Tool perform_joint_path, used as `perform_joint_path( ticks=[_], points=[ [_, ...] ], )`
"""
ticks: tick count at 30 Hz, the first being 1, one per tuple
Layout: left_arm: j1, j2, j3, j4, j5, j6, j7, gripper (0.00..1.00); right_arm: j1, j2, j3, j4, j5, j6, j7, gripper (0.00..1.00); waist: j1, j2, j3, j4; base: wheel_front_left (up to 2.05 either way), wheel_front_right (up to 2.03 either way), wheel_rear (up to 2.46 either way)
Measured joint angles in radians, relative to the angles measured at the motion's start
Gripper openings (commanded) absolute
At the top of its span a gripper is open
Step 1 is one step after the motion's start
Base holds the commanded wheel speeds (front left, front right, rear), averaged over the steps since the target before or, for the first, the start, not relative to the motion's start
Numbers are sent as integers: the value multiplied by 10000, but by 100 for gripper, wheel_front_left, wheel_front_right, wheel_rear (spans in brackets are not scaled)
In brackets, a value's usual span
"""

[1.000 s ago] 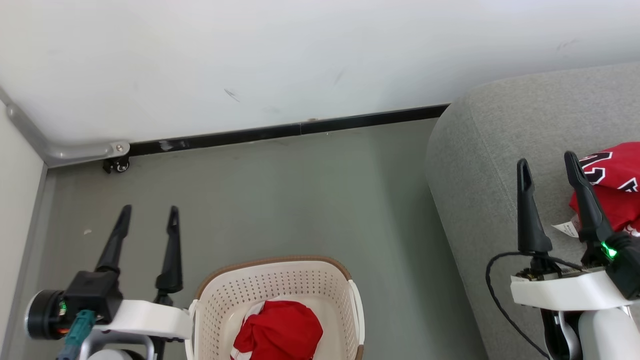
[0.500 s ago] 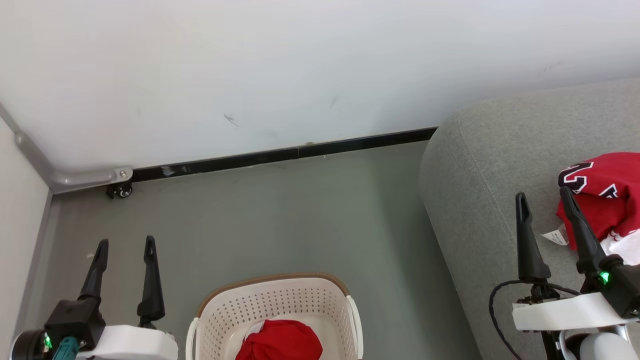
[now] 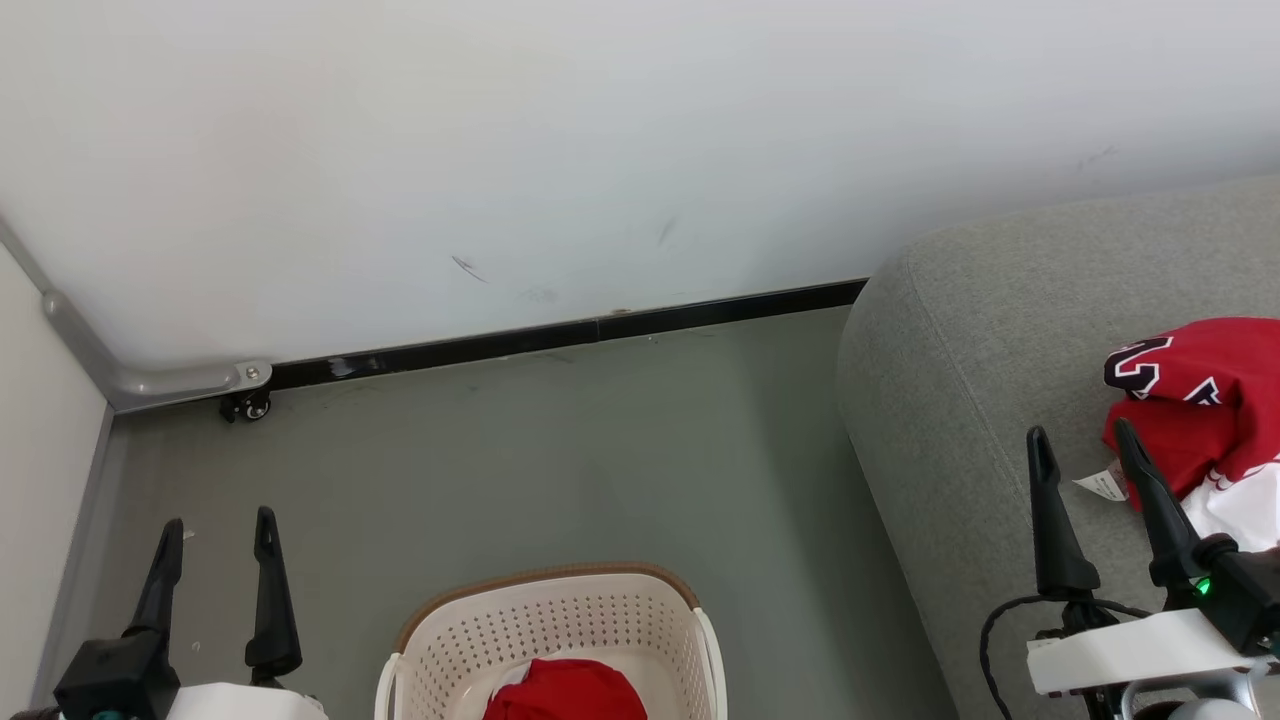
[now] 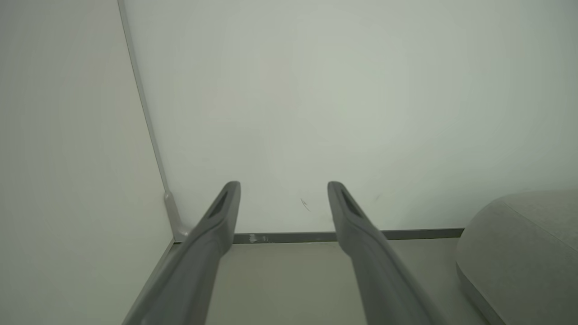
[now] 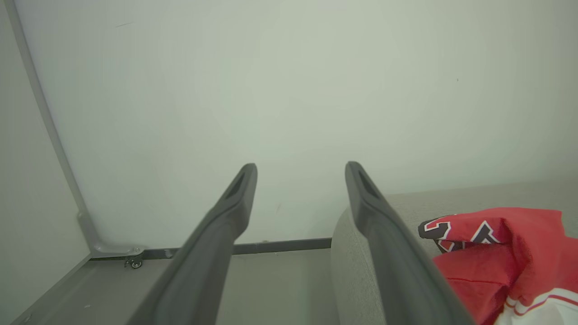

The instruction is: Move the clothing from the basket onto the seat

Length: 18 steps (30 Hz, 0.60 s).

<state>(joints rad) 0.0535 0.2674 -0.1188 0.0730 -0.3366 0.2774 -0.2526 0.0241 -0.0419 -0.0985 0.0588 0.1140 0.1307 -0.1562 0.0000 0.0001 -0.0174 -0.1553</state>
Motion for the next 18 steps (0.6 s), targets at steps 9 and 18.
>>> perform_joint_path(
  ticks=[9,18],
  points=[
    [216,155,370,96,-203,-42,0,100,134,2,-111,-217,42,0,117,100,0,0,-36,-86,0,0,0],
    [449,-58,94,-117,-96,0,0,100,217,4,38,-205,113,0,249,100,0,0,-148,-151,0,0,0]
  ],
)
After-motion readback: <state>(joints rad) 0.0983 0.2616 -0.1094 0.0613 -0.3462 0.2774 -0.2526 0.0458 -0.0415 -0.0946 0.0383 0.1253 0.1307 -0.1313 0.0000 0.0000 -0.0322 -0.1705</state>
